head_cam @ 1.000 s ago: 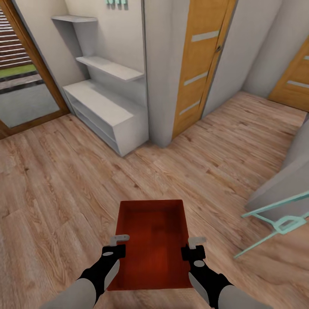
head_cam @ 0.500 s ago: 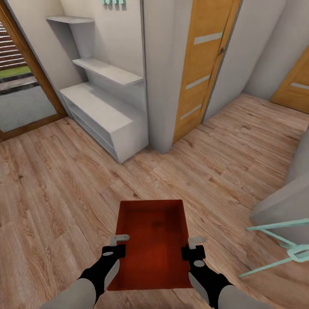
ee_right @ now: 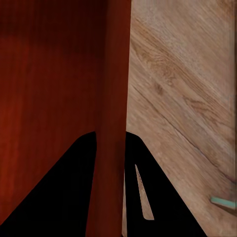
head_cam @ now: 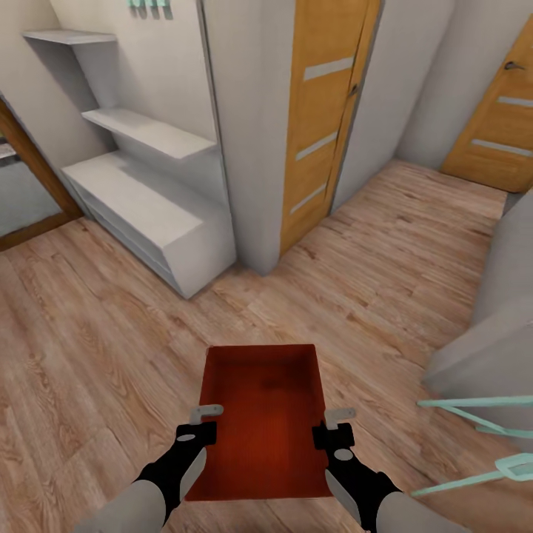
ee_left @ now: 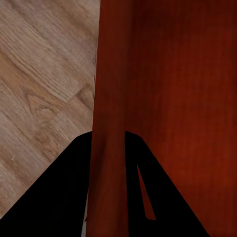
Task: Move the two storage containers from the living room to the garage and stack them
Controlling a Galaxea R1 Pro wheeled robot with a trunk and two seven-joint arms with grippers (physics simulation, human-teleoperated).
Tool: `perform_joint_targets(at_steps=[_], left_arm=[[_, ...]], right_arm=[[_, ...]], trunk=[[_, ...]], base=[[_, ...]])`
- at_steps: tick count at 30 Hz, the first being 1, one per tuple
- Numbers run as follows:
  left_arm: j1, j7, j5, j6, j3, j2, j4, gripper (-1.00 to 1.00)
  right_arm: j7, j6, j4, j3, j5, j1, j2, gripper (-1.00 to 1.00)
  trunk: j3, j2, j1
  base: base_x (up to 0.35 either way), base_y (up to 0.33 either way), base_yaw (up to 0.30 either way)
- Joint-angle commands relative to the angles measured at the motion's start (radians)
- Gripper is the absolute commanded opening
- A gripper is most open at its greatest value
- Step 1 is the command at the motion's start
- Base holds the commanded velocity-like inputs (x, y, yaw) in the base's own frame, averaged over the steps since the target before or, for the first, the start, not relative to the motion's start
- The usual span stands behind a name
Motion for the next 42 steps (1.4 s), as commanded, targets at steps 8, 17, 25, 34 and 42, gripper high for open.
perform_joint_targets(at_steps=[8, 17, 25, 34, 42], left_arm=[[0.001, 0.01, -0.015, 0.008, 0.001, 0.005, -0.005, -1.0], [0.001, 0.01, -0.015, 0.008, 0.001, 0.005, -0.004, -1.0], [0.001, 0.01, -0.015, 0.008, 0.001, 0.004, -0.004, -1.0], [0.001, 0.009, -0.015, 0.008, 0.001, 0.004, -0.004, -1.0], [0.001, 0.008, -0.015, 0.009, 0.001, 0.004, -0.004, -1.0]], right_arm=[[-0.016, -0.009, 0.003, -0.022, -0.018, -0.002, -0.001, -1.0], [-0.016, -0.01, 0.003, -0.022, -0.018, -0.002, -0.001, -1.0], [-0.016, -0.01, 0.003, -0.022, -0.018, -0.002, -0.001, -1.0], [-0.016, -0.01, 0.003, -0.022, -0.018, -0.002, -0.001, -1.0], [-0.016, -0.01, 0.003, -0.022, -0.018, -0.002, -0.001, -1.0]], trunk=[[-0.001, -0.001, 0.001], [-0.001, -0.001, 0.001], [-0.001, -0.001, 0.001], [-0.001, -0.001, 0.001], [-0.001, -0.001, 0.001]], base=[[0.326, 0.0, -0.204], [0.326, 0.0, -0.217], [0.326, 0.0, -0.224], [0.326, 0.0, -0.225], [0.326, 0.0, -0.225]])
